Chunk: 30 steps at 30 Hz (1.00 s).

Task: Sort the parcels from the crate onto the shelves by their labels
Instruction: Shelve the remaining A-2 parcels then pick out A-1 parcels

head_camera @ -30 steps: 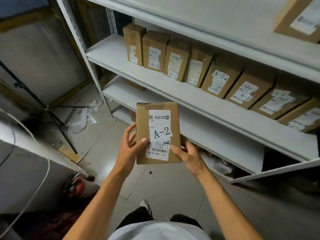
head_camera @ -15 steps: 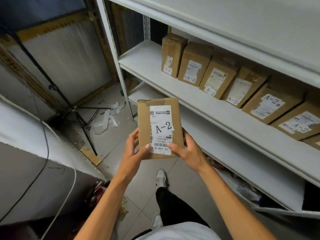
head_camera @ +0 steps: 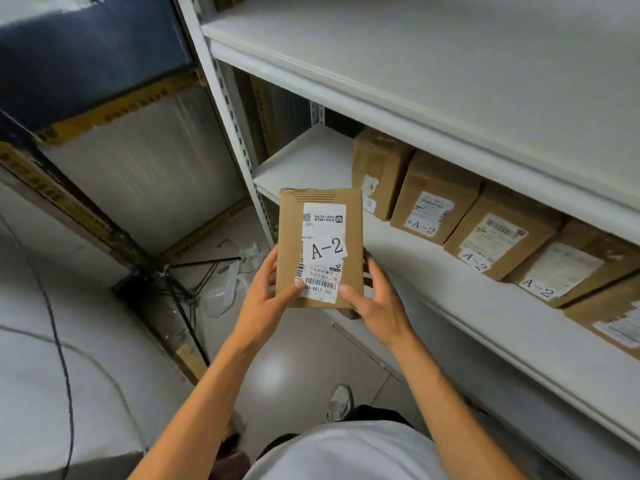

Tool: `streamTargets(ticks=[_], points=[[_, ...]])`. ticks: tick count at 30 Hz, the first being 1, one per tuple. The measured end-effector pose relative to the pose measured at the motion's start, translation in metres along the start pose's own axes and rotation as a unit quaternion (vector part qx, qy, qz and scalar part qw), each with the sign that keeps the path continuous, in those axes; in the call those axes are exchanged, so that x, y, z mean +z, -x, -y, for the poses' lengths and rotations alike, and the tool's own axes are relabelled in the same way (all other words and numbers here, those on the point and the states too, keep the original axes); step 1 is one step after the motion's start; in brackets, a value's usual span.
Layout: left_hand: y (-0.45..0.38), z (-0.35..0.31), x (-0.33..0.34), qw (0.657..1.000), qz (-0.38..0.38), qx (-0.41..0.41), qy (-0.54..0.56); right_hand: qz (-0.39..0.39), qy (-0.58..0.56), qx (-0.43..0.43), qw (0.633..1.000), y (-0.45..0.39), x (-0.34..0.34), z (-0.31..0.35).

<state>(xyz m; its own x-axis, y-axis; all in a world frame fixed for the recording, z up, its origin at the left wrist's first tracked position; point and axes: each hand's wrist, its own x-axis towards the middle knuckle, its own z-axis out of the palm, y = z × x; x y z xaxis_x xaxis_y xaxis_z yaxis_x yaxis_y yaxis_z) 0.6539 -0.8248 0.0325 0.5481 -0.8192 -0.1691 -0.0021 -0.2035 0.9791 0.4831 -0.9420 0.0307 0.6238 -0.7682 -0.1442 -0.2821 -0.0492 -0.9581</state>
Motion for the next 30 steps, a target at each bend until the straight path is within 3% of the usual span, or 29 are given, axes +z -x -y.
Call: streamTargets(ticks=[14, 21, 26, 30], points=[[-0.158, -0.016, -0.028, 0.997, -0.002, 0.009, -0.070, -0.033, 0.063, 0.057, 0.996, -0.159, 0.018, 0.015], [-0.270, -0.017, -0.054, 0.984, 0.025, 0.043, -0.169, -0.128, 0.158, 0.080, 0.976, -0.238, 0.051, 0.018], [-0.335, -0.008, -0.062, 0.959, 0.038, 0.115, -0.255, -0.186, 0.141, 0.110, 0.966, -0.270, 0.078, 0.014], [-0.367, 0.000, -0.064, 0.948, 0.098, 0.157, -0.258, -0.245, 0.112, 0.120, 0.956, -0.281, 0.090, 0.010]])
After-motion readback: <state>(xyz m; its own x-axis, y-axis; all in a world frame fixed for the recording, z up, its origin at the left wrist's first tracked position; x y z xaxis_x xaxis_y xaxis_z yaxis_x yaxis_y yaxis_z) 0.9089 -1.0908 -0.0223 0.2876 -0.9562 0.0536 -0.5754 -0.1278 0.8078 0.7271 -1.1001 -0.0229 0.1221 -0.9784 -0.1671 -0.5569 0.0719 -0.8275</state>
